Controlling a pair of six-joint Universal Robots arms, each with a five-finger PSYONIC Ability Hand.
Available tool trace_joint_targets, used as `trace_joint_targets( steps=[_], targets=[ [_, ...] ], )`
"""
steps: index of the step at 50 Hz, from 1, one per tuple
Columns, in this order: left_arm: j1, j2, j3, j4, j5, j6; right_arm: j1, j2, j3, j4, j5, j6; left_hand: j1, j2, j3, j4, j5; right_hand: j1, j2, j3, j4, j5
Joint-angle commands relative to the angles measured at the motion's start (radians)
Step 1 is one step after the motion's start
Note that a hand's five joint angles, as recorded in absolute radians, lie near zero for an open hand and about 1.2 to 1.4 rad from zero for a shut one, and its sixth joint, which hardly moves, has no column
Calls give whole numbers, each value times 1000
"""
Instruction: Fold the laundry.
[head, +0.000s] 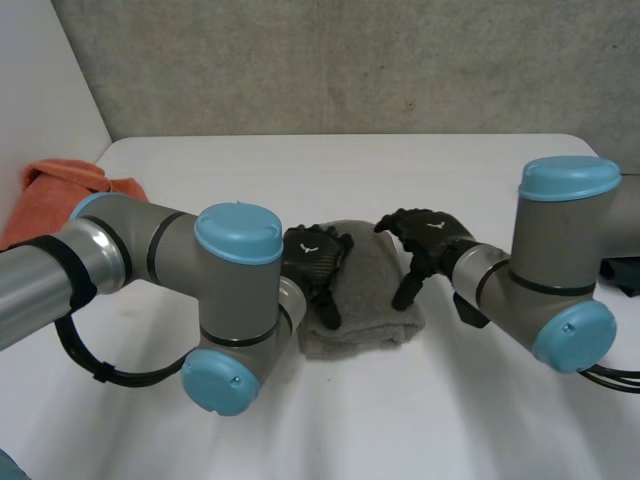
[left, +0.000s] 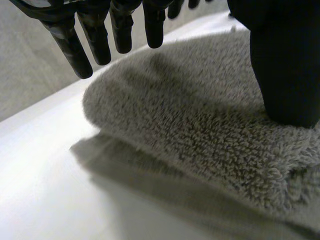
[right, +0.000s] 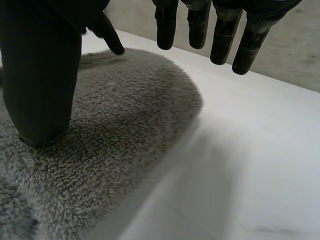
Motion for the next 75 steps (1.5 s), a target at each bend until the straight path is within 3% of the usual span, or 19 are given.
trace_joint_targets(
  steps=[1, 7, 15, 25, 30, 34, 35, 39, 46, 53, 66, 75],
  targets=[
    [23, 15, -36, -46, -78, 128, 84, 45, -43, -1, -2, -34, 10, 1, -7, -2, -20, -29, -45, -41, -60, -68],
    [20, 23, -53, -44, -109, 197, 99, 97, -69, -1, 12, -106, 4, -5, -13, -8, -26, -29, -45, -41, -60, -68],
    [23, 25, -79, -44, -121, 201, 96, 141, -84, -1, 36, -151, 1, -8, -16, -11, -29, -29, -45, -41, -60, -68],
    [17, 95, -80, -35, -89, 192, 88, 49, -47, -13, 84, -168, -5, -14, -22, -16, -35, -29, -45, -41, -60, -68],
    [31, 208, -80, -36, 0, 180, 96, -86, 57, -76, 92, -169, -5, -14, -22, -16, -35, -29, -45, -41, -60, -68],
    [84, 310, -83, -47, 122, 154, 105, -201, 222, -212, 113, -172, 7, -2, -10, -5, -23, -29, -45, -41, -60, -68],
    [103, 336, -83, -52, 188, 136, 108, -214, 252, -232, 118, -175, 13, 4, -5, 1, -17, -29, -45, -41, -60, -68],
    [153, 382, -70, -123, 322, 85, 141, -232, 376, -323, 133, -201, 13, 4, -4, 1, -17, -29, -45, -41, -60, -68],
    [235, 399, -45, -266, 443, 50, 231, -163, 470, -429, 167, -270, 4, -5, -13, -8, -26, -29, -45, -41, -60, -68],
    [236, 399, -54, -268, 445, 46, 239, -65, 436, -498, 236, -336, 1, -8, -16, -11, -29, -29, -45, -41, -60, -68],
    [229, 397, -63, -262, 443, 45, 239, 30, 358, -545, 237, -381, -5, -14, -22, -16, -35, 169, 153, 157, 138, 130],
    [236, 396, -63, -257, 445, 20, 240, 38, 310, -542, 231, -379, -5, -14, -22, -16, -35, 175, 159, 163, 144, 136]
  ],
)
